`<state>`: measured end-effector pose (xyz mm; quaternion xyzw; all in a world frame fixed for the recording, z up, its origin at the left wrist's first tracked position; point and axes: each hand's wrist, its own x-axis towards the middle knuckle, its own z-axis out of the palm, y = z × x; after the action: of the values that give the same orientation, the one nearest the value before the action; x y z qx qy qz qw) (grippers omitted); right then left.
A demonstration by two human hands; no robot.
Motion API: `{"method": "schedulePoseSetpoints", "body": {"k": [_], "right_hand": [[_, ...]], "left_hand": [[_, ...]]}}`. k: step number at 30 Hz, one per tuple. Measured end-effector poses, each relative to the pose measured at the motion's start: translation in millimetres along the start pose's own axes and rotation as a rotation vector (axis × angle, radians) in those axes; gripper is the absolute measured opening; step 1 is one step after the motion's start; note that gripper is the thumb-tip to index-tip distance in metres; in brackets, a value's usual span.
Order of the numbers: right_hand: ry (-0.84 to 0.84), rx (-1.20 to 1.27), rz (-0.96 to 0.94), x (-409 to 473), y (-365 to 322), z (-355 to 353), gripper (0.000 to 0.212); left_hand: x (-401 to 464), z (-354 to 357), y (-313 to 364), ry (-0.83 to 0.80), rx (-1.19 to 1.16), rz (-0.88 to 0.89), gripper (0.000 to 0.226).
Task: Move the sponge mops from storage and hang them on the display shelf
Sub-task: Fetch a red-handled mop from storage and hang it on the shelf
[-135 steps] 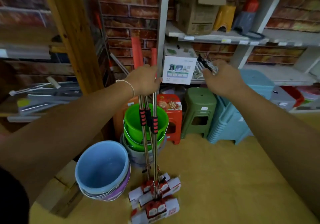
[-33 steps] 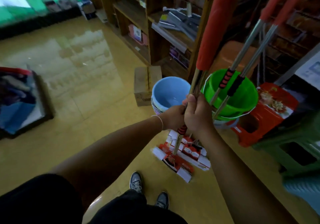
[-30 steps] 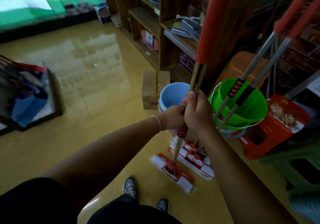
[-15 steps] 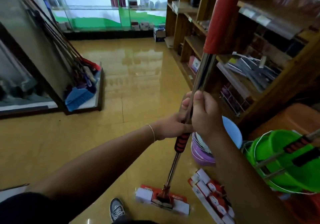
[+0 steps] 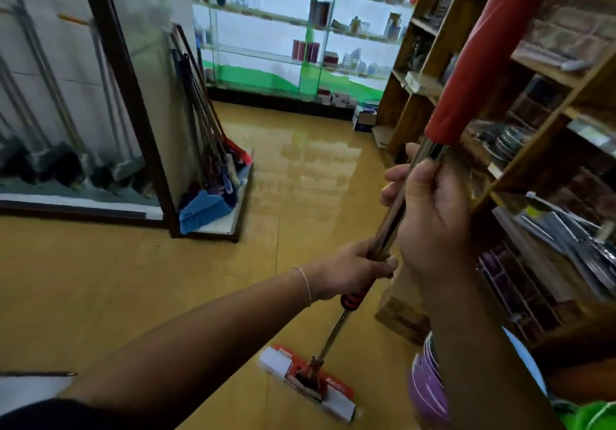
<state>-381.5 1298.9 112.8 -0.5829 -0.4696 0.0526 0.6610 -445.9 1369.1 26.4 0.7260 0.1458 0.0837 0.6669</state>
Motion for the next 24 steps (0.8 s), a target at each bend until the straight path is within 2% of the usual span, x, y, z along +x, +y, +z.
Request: {"method": "schedulePoseSetpoints", "body": {"k": [4, 8, 15, 24], "right_hand": [[-0.114, 0.068, -0.053, 28, -12, 53, 0.024], [-0.263, 0.141, -0.073, 59, -22, 106, 0.021], [-0.423, 0.279, -0.099, 104, -29, 198, 0.017], [-0.592, 0.432, -0.129, 172, -2, 312, 0.016]], "left_hand": [[-10, -64, 8, 0.079, 0.059, 0.011, 0.031], [-33, -129, 35, 0.158, 0.129, 0.085, 0.013], [-78, -230, 58, 0.359, 0.2, 0.102, 0.02], [-84, -349, 49, 0.576, 0.159, 0.121, 0.036]]}}
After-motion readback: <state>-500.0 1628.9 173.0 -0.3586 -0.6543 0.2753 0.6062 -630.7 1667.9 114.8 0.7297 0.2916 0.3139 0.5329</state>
